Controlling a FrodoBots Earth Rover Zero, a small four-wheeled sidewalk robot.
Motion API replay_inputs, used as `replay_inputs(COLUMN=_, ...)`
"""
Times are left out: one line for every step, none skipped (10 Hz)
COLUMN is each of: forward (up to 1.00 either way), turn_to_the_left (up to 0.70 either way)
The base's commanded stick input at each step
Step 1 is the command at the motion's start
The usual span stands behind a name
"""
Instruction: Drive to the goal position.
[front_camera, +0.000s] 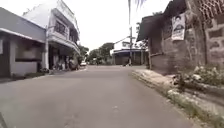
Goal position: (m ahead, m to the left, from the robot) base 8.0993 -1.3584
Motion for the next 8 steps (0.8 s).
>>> replay_inputs(forward=1.00, turn_to_the_left=0.00)
replay_inputs(forward=1.00, turn_to_the_left=0.00)
replay_inputs(forward=1.00, turn_to_the_left=0.00)
replay_inputs(forward=1.00, turn_to_the_left=0.00)
replay_inputs(forward=1.00, turn_to_the_left=0.00)
replay_inputs(forward=1.00, turn_to_the_left=0.00)
replay_inputs(forward=1.00, turn_to_the_left=0.00)
replay_inputs(forward=1.00, turn_to_the_left=0.00)
